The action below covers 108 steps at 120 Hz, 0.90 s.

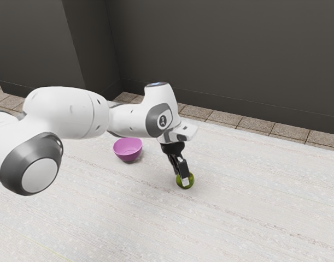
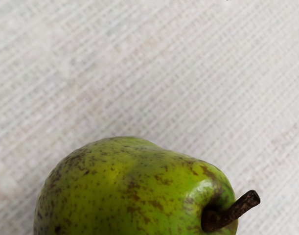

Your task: Place the pear in the bowl.

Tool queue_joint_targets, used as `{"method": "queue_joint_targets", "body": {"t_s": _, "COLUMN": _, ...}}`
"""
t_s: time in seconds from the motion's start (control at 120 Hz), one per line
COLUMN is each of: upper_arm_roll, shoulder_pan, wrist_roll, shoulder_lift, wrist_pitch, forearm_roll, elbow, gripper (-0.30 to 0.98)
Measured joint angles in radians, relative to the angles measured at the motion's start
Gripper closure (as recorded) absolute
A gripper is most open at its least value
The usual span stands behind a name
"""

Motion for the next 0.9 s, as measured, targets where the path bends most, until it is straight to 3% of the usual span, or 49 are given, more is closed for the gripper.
{"method": "queue_joint_targets", "body": {"t_s": 0.9, "upper_arm_roll": -0.004, "shoulder_pan": 0.009, "wrist_roll": 0.102, "shoulder_lift": 0.045, "wrist_pitch": 0.034, "forearm_roll": -0.027, "elbow": 0.027, "gripper": 0.26}}
